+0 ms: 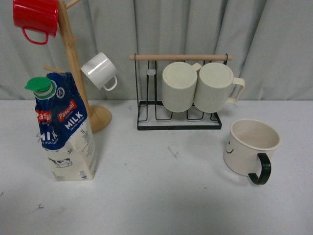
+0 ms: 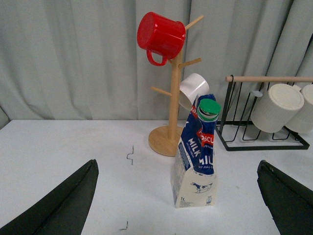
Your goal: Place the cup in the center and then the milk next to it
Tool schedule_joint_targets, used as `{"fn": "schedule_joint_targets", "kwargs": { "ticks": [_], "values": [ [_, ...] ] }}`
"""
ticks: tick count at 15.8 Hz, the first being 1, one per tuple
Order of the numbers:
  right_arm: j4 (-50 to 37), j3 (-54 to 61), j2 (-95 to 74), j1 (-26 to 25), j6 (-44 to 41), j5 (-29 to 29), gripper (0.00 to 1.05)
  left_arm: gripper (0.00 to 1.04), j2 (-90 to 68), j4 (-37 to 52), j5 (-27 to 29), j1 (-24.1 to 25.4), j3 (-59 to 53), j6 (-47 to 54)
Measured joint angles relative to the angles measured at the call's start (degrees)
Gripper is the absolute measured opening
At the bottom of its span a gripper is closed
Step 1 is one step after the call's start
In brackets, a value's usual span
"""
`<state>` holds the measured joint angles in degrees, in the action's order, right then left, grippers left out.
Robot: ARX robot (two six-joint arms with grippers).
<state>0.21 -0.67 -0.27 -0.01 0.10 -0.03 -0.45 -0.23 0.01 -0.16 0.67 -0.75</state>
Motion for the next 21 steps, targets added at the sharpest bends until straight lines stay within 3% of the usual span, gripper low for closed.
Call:
{"fn": "schedule_joint_targets", "kwargs": {
  "ticks": [18, 19, 21],
  "values": [
    [1.0, -0.3, -0.5, -0.7, -0.4, 1.6, 0.98, 0.98, 0.0, 0.0, 0.0, 0.0, 0.0, 0.0],
    [-3.9, -1.6, -8.5, -5.4, -1.8, 8.5, 0.98, 0.98, 0.0, 0.0, -0.1, 0.0, 0.0, 0.0],
    [-23.6, -8.7, -29.6, -12.5, -1.2, 11.5, 0.98, 0.98, 0.0, 0.0, 0.0, 0.0, 0.0, 0.0]
  ]
}}
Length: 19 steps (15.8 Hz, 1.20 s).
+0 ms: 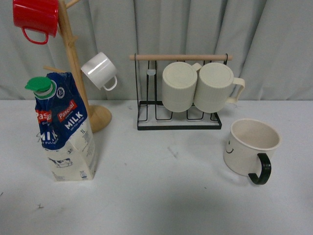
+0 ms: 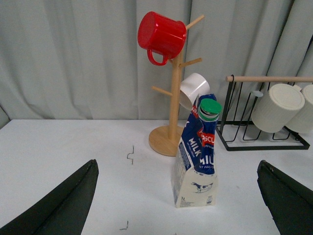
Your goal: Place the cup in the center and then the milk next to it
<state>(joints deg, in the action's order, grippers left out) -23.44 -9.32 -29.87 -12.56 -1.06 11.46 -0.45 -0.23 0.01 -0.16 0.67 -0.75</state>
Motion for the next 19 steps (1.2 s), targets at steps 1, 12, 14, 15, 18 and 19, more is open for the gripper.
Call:
{"fn": "schedule_joint_targets", "kwargs": {
  "ticks": [1, 12, 14, 15, 18, 19],
  "values": [
    [-8.3, -4.7, -11.2, -1.5, 2.0, -0.4, 0.98, 0.98, 0.0, 0.0, 0.0, 0.0, 0.0, 0.0],
    [5.4, -47.6, -80.8, 9.7, 15.0, -9.7, 0.98, 0.98, 0.0, 0.0, 0.0, 0.0, 0.0, 0.0],
    [8.2, -49.1, -83.2, 12.1, 15.0, -8.1, 0.98, 0.98, 0.0, 0.0, 0.0, 0.0, 0.0, 0.0],
    [8.7, -49.2, -84.1, 12.7, 15.0, -7.6, 0.98, 0.98, 0.0, 0.0, 0.0, 0.0, 0.0, 0.0],
    [8.9, -49.4, -85.8, 13.8, 15.0, -6.9, 0.98, 0.98, 0.0, 0.0, 0.0, 0.0, 0.0, 0.0],
    [8.6, -49.4, -86.3, 14.0, 15.0, -6.9, 0.98, 0.98, 0.0, 0.0, 0.0, 0.0, 0.0, 0.0]
  ]
}}
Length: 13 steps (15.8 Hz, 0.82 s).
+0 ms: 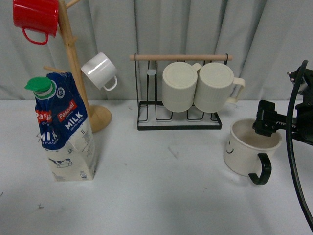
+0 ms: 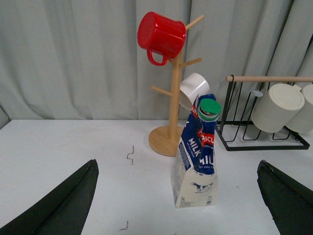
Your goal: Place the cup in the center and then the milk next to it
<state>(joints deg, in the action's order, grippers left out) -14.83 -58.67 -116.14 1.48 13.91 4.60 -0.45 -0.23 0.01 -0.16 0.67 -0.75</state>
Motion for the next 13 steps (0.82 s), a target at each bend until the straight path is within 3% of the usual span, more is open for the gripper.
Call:
{"fn": "schedule_joint_targets", "kwargs": {
  "ticks": [1, 2, 10, 13],
  "values": [
    [0.0, 0.0, -0.2, 0.0, 0.0, 0.0, 0.98, 0.98, 0.0, 0.0, 0.0, 0.0, 0.0, 0.0],
    [-0.2, 0.0, -0.5, 0.0, 0.0, 0.2, 0.91, 0.98, 0.0, 0.0, 0.0, 0.0, 0.0, 0.0],
    [0.7, 0.9, 1.0, 0.7, -0.3, 1.0, 0.05, 0.98, 0.0, 0.0, 0.0, 0.0, 0.0, 0.0],
    [2.8, 0.8, 6.1, 4.3, -0.4, 1.5, 0.04, 0.98, 0.0, 0.0, 0.0, 0.0, 0.0, 0.0]
  ]
}}
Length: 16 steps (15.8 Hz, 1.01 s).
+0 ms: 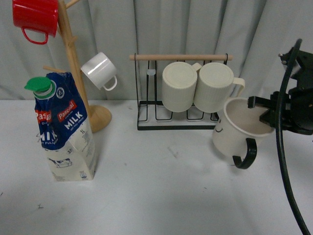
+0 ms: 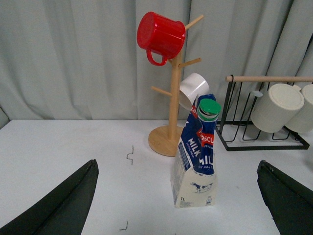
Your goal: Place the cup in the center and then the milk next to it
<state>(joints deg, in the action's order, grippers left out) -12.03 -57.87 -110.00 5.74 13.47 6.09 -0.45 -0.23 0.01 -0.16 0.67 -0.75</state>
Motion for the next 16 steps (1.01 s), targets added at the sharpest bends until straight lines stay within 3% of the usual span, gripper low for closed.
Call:
{"fn": "schedule_joint_targets", "kwargs": {
  "ticks": [5, 16],
  "values": [
    [5.3, -5.6, -2.5, 7.9, 0.4, -3.6, 0.04, 0.98, 0.0, 0.0, 0.0, 0.0, 0.0, 0.0],
    [8.0, -8.4, -8.1, 13.4, 3.3, -6.8, 0.04, 0.98, 0.0, 0.0, 0.0, 0.0, 0.0, 0.0]
  ]
}}
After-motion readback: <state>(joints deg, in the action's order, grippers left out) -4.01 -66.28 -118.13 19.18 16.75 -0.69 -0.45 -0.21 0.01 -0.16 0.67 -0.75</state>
